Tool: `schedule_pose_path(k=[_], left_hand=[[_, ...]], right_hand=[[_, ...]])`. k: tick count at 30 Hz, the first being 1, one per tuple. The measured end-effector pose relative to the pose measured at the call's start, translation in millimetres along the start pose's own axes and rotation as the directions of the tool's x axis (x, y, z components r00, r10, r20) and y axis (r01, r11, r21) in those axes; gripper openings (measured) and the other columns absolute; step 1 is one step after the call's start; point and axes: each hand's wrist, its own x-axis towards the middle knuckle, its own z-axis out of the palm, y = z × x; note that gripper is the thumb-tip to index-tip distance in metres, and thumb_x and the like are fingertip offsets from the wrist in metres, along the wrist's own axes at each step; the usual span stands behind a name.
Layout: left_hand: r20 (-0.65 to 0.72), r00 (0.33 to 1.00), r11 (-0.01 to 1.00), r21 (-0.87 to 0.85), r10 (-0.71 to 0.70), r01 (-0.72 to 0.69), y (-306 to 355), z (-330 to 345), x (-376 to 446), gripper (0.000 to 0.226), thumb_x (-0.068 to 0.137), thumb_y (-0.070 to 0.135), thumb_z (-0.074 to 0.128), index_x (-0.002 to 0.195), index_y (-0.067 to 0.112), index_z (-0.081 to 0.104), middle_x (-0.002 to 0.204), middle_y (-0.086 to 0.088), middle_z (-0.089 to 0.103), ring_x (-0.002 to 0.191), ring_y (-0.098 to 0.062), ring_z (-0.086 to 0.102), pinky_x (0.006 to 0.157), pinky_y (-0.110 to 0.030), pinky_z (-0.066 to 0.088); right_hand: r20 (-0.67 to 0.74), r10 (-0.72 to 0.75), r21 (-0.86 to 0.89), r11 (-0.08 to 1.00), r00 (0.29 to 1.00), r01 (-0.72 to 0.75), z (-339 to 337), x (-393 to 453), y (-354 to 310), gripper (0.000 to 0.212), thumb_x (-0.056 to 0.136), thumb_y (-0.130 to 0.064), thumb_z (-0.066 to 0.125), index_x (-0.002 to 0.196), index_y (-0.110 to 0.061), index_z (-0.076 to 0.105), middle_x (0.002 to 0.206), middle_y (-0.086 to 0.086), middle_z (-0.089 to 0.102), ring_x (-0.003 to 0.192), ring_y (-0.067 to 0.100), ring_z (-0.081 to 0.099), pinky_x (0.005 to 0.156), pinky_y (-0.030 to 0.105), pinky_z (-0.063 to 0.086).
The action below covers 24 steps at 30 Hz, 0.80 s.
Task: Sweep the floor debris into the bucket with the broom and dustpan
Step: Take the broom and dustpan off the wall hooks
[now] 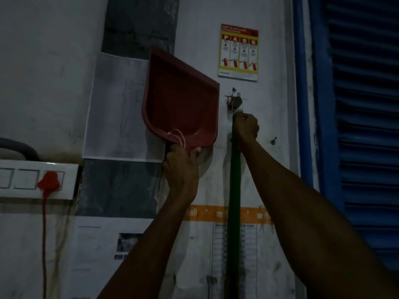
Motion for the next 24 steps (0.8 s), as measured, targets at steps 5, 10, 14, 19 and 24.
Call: schedule_pose_path(k=[5, 10, 14, 19, 24], left_hand=[[-0.033, 0.999, 0.997, 0.065, 0.037, -0.035, 8, 12, 18, 0.041, 0.092, 0.04, 0.066, 0.11, 0.004, 0.059, 0.102, -0.013, 0.067, 0.087, -0.028, 0.066, 0.067, -0.037, 0.054], [-0.058, 0.997, 0.997, 0.051, 0.06, -0.057, 16, 21, 27, 0.041, 0.091, 0.04, 0.068, 0.107, 0.002, 0.061, 0.1, -0.014, 0.068, 0.087, -0.029, 0.066, 0.067, -0.037, 0.053], [-0.07, 0.994, 0.994, 0.078, 0.078, -0.073, 19, 26, 31, 0.042, 0.091, 0.04, 0.068, 0.11, 0.003, 0.06, 0.104, -0.014, 0.067, 0.091, -0.03, 0.067, 0.071, -0.041, 0.056], [-0.071, 0.996, 0.997, 0.058, 0.062, -0.058, 18, 24, 28, 0.046, 0.09, 0.042, 0.068, 0.111, 0.002, 0.061, 0.103, -0.014, 0.068, 0.091, -0.031, 0.066, 0.066, -0.035, 0.049], [-0.028, 1.0, 1.0, -0.003, -0.006, 0.006, 5, 14, 3, 0.046, 0.088, 0.045, 0.069, 0.106, 0.003, 0.061, 0.101, -0.013, 0.068, 0.087, -0.029, 0.066, 0.062, -0.033, 0.045]], right_hand=[[-0.166, 0.036, 0.092, 0.996, 0.985, -0.02, 11, 31, -5, 0.049, 0.105, -0.027, 0.049, 0.058, -0.015, 0.045, 0.061, 0.0, 0.048, 0.055, 0.012, 0.045, 0.055, 0.025, 0.037], [-0.259, -0.024, 0.156, 0.986, 0.965, 0.066, 17, 38, -10, 0.049, 0.104, -0.022, 0.05, 0.055, -0.017, 0.043, 0.057, -0.003, 0.045, 0.055, 0.011, 0.042, 0.058, 0.024, 0.035], [-0.245, -0.065, 0.209, 0.971, 0.967, 0.118, 9, 42, -33, 0.042, 0.104, -0.024, 0.052, 0.063, -0.015, 0.055, 0.065, -0.002, 0.056, 0.066, 0.014, 0.056, 0.063, 0.027, 0.045], [-0.188, -0.049, 0.335, 0.936, 0.981, 0.111, -4, 20, -60, 0.032, 0.105, -0.026, 0.051, 0.086, -0.008, 0.07, 0.071, 0.001, 0.064, 0.057, 0.01, 0.062, 0.058, 0.029, 0.059], [-0.13, -0.072, 0.341, 0.933, 0.989, 0.113, -16, -38, -55, 0.037, 0.107, -0.032, 0.043, 0.078, -0.017, 0.059, 0.08, 0.011, 0.069, 0.071, 0.03, 0.07, 0.06, 0.052, 0.061]])
